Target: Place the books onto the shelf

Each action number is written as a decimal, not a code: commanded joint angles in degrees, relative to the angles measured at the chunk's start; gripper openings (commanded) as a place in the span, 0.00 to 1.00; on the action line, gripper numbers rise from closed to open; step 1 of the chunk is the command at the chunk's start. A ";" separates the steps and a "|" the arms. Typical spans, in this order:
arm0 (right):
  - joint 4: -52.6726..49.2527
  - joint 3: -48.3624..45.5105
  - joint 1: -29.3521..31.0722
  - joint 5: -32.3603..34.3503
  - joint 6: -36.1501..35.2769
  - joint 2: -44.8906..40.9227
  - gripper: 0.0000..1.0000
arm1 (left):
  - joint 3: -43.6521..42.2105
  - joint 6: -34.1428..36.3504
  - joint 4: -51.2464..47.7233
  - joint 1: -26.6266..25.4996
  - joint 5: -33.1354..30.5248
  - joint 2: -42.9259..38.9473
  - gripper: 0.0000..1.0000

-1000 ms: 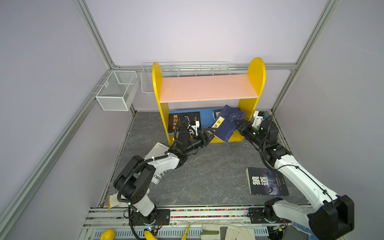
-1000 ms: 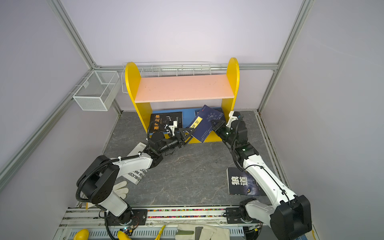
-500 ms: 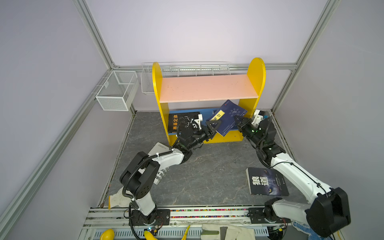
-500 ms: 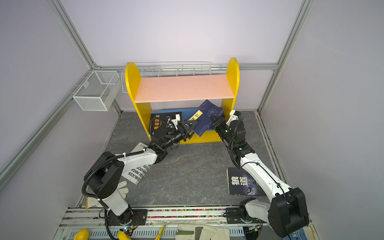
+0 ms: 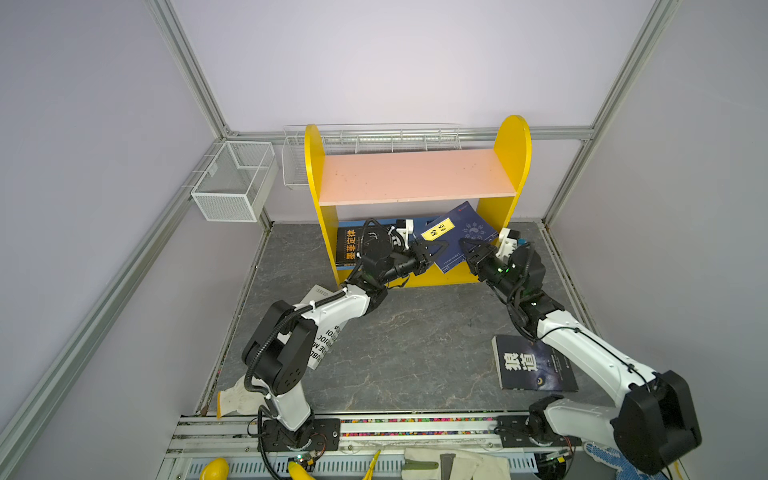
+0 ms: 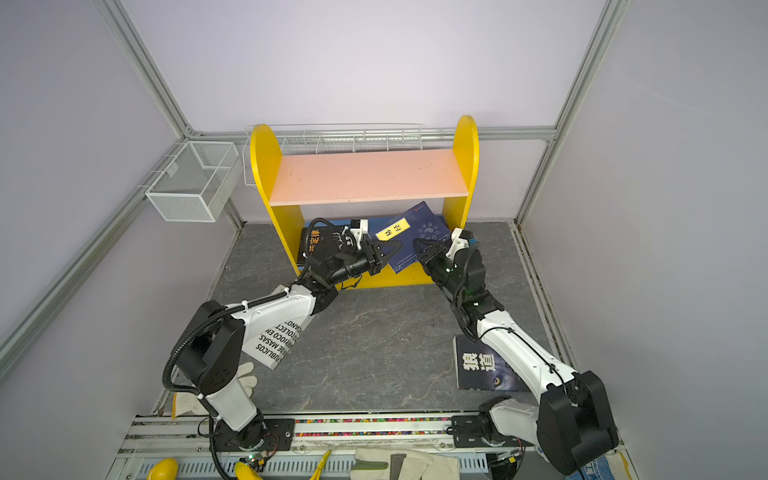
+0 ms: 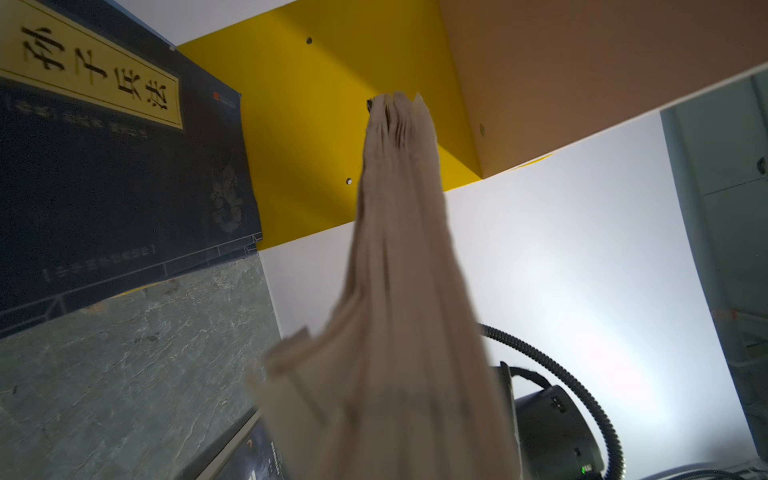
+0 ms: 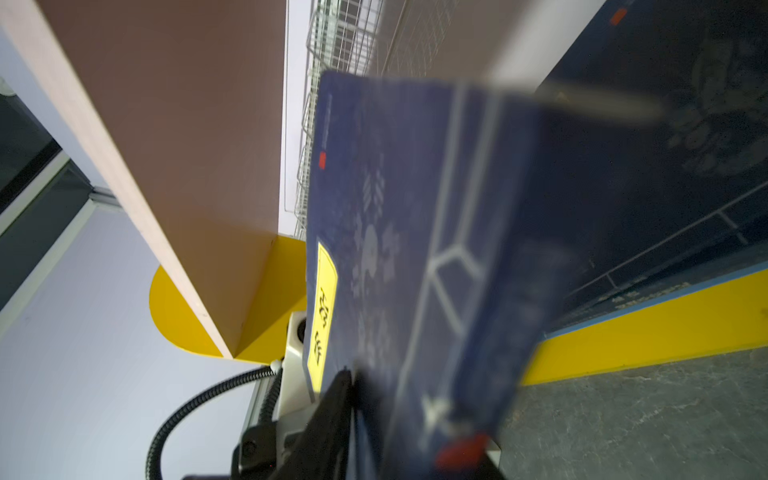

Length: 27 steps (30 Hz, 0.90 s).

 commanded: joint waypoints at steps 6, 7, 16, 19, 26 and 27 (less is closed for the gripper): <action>-10.68 -2.35 -1.32 -0.14 -9.34 -10.19 0.61 | 6.15 11.56 -17.81 2.23 10.82 -4.29 0.00; -12.12 -1.81 -1.51 -0.09 -10.61 -11.04 0.61 | 6.55 12.39 -19.14 2.37 11.54 -4.50 0.00; -13.23 -1.28 -2.50 -6.37 -6.44 -8.81 0.47 | 9.22 12.31 -19.34 2.58 13.53 -4.87 0.00; -8.22 -3.89 -2.38 -6.20 -3.60 -8.27 0.42 | 9.51 11.36 -18.02 2.40 13.39 -4.17 0.00; -1.33 -4.50 -1.81 -6.46 -2.63 -6.21 0.29 | 12.93 10.47 -17.39 1.52 14.92 -0.55 0.00; -0.29 -4.55 -1.80 -6.59 -2.38 -5.76 0.24 | 13.58 10.46 -17.16 1.52 15.09 -0.02 0.00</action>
